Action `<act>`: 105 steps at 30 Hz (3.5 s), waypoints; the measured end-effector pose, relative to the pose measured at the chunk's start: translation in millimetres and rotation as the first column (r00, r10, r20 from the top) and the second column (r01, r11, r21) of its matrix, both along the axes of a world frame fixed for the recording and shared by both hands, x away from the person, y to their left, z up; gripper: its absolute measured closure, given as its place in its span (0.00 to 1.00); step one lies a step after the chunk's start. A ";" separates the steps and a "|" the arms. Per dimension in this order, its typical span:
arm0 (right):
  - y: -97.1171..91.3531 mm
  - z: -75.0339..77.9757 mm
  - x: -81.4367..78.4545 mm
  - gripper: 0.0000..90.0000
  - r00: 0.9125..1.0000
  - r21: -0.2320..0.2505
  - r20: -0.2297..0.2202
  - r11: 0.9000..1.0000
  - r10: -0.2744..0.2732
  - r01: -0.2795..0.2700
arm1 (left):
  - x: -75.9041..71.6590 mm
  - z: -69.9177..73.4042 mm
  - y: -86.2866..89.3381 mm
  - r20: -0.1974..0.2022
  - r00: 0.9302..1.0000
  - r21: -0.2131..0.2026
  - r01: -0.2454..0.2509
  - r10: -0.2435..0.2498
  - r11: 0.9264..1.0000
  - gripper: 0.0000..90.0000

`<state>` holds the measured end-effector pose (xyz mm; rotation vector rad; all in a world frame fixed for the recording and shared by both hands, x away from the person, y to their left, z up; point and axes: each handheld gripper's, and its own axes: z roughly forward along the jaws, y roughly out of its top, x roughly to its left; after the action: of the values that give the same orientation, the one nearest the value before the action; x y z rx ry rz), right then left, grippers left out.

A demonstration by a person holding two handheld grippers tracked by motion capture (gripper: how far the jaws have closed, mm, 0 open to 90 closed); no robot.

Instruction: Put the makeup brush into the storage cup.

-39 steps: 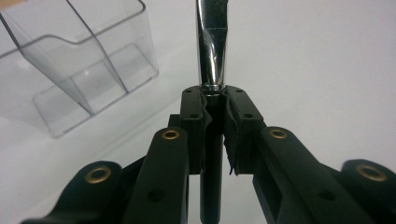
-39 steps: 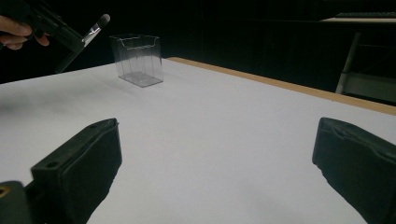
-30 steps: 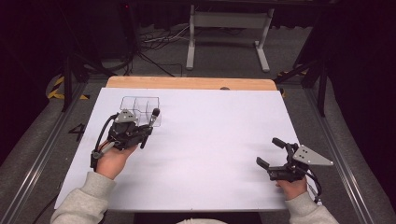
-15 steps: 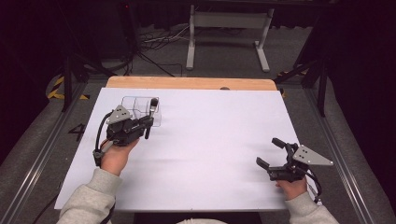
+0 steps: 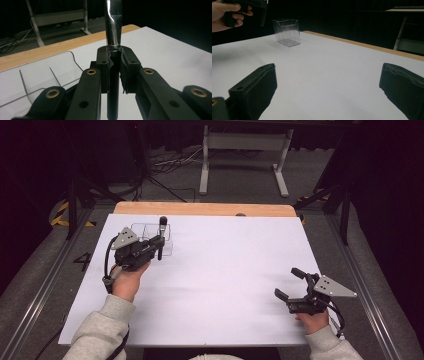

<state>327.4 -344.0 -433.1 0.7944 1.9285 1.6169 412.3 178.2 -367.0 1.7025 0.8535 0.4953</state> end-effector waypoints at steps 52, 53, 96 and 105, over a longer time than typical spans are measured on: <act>-6.1 1.1 -1.2 0.02 1.000 0.025 0.000 1.000 0.008 -0.008 | 60.4 8.2 -8.3 0.057 0.987 -0.085 -0.145 0.150 0.986 0.88; -6.0 1.3 -1.4 0.02 1.000 0.026 0.001 1.000 0.007 -0.007 | 61.1 7.8 -8.4 0.056 0.987 -0.088 -0.145 0.151 0.985 0.88; -5.7 3.5 -4.1 0.03 0.999 0.040 0.008 0.998 0.038 -0.038 | 75.2 -36.3 -9.5 0.016 0.970 -0.054 -0.243 0.244 0.969 0.88; -5.7 3.5 -4.2 0.03 0.999 0.041 0.009 0.998 0.038 -0.039 | 73.8 -39.9 -9.2 0.013 0.970 -0.032 -0.243 0.244 0.969 0.88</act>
<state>323.2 -349.7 -429.5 0.7700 1.9212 1.6850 486.1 169.0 -406.9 1.5717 1.0594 0.6582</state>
